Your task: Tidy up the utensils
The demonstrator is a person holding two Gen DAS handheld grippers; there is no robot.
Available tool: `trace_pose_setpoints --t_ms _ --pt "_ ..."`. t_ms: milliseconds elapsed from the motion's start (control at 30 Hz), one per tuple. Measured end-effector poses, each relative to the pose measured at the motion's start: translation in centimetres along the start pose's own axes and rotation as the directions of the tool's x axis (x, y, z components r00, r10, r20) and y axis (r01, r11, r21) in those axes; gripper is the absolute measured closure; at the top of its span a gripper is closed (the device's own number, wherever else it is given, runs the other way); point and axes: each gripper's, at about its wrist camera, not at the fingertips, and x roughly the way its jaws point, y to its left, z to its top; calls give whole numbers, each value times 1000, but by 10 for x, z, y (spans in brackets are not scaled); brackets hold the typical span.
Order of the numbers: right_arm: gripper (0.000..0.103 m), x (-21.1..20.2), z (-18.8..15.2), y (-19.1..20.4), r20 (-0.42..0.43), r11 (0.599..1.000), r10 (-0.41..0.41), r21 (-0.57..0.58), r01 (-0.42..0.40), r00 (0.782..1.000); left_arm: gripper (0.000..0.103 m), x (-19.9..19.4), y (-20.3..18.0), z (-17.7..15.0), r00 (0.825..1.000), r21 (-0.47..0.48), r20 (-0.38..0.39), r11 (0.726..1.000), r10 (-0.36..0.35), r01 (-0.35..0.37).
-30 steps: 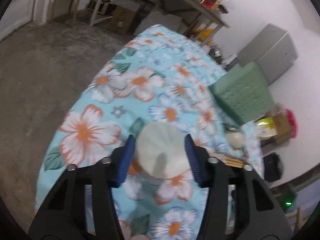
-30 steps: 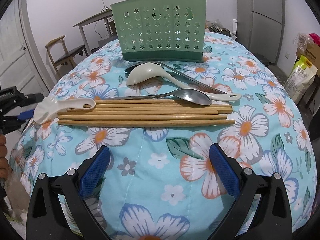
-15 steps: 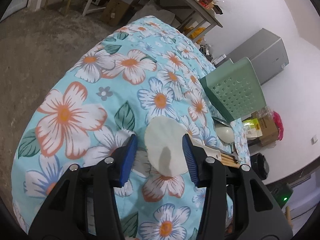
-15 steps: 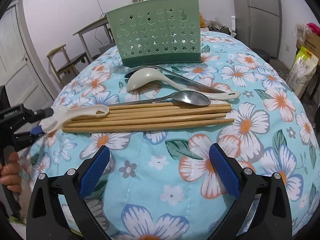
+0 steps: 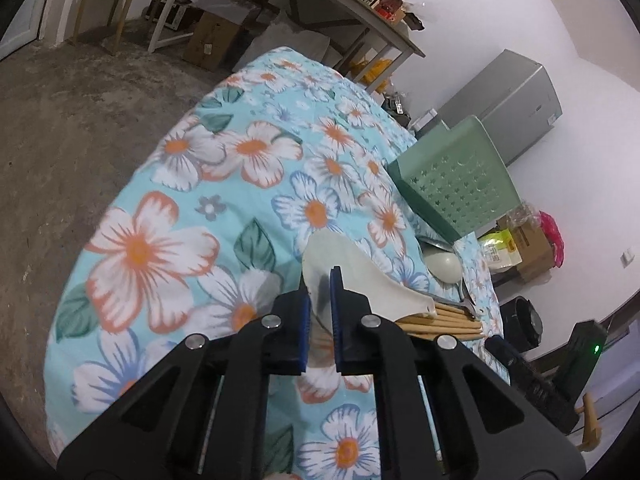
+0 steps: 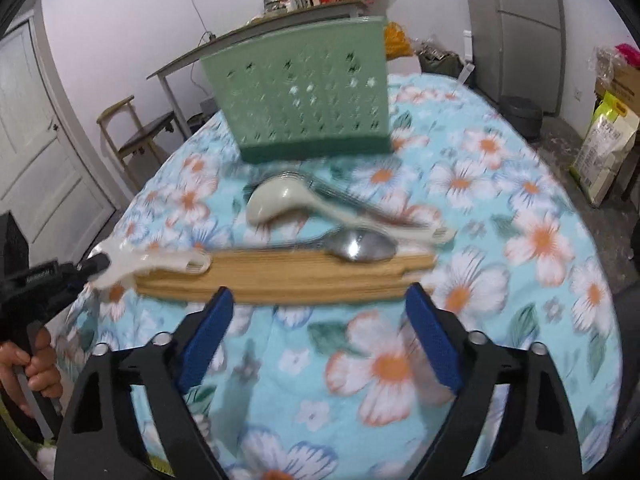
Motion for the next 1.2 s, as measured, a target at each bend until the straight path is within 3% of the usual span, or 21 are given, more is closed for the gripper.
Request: trace_pose_setpoints --t_ms 167,333,433,600,733,833,900,967,1067,1200 --pt "47 7 25 3 4 997 -34 -76 35 999 95 0 7 -3 1000 -9 5 1000 3 -3" --pt "63 22 54 23 25 967 -57 -245 61 998 94 2 16 -5 1000 -28 -8 1000 -5 5" --pt "63 35 67 40 8 943 -42 -330 42 999 94 3 18 -5 1000 -31 -10 999 -9 9" --pt "63 67 69 81 -40 847 -44 -531 16 998 94 5 19 -4 1000 -29 -14 1000 -10 10" --pt "63 91 63 104 -47 745 -107 -665 49 993 94 4 19 -4 1000 -18 -13 1000 -10 10" --pt "63 104 64 110 -57 704 -147 -707 65 987 94 5 19 -4 1000 -9 -12 1000 -11 11" --pt "74 110 66 113 -65 685 -167 -725 68 984 94 6 19 -4 1000 -3 -13 1000 -11 11" --pt "77 112 70 115 -57 667 -186 -740 83 981 94 6 19 -4 1000 -1 -13 1000 -10 10" --pt "82 107 79 116 -26 663 -184 -742 104 983 94 6 18 -4 1000 3 -11 1000 -10 10" --pt "86 89 97 108 38 696 -166 -703 145 985 94 5 15 -3 1000 21 -7 1000 -1 1"
